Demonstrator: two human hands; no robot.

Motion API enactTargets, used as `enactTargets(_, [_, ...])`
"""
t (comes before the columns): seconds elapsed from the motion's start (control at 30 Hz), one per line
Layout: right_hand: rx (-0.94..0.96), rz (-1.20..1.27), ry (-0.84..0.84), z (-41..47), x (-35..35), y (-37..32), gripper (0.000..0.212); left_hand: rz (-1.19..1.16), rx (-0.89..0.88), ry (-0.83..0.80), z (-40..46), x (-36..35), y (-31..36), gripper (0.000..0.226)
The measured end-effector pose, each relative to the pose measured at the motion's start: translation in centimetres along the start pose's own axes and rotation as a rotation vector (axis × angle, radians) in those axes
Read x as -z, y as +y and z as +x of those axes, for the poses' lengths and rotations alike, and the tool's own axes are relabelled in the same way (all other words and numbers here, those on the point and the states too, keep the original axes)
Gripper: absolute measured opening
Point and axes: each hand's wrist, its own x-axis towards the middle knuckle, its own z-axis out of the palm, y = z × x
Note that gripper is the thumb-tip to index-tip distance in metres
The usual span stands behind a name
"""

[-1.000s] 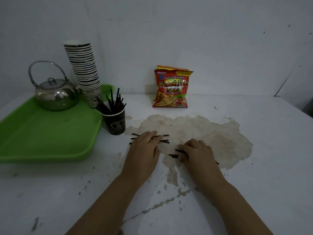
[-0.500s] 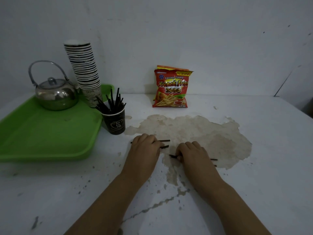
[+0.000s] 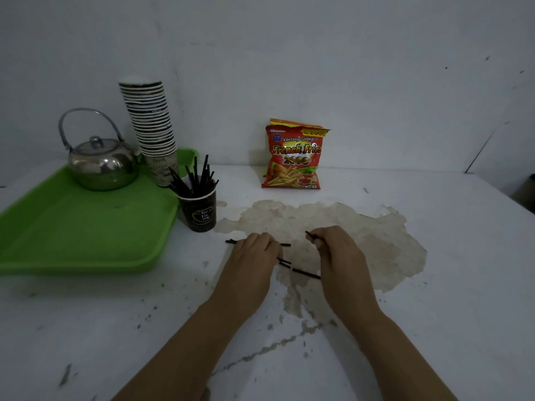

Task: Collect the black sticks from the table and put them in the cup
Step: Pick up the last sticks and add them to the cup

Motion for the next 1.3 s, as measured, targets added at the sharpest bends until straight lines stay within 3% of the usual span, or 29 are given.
enactTargets(0.1, [-0.057,0.096,0.056,-0.2,0.4,-0.5,0.019,-0.084,0.005,0.071,0.2,0.7,0.3,0.027])
enactTargets(0.2, [-0.069,0.192,0.134,-0.3,0.6,-0.9,0.016,-0.205,-0.013,0.156,0.3,1.3,0.7,0.013])
enactTargets(0.43, [-0.078,0.389,0.235,-0.4,0.7,-1.9,0.021,-0.492,0.019,0.398,-0.4,3.2,1.5,0.043])
enactTargets(0.6, [-0.048,0.458,0.18,-0.9,0.2,-2.8,0.04,-0.736,0.161,0.457,-0.9,3.8,2.2,0.042])
enactTargets(0.87, [-0.046,0.479,0.132,-1.1,-0.1,-2.9,0.045,-1.153,0.319,0.247,-1.6,3.8,2.0,0.033])
enactTargets(1.07, [-0.071,0.448,0.042,-1.3,-0.5,-2.4,0.045,-1.224,0.302,0.107,-1.7,3.8,1.4,0.031])
enactTargets(1.3, [-0.059,0.4,0.005,-1.3,-0.7,-2.3,0.048,-1.208,0.319,0.104,-1.8,4.4,0.3,0.032])
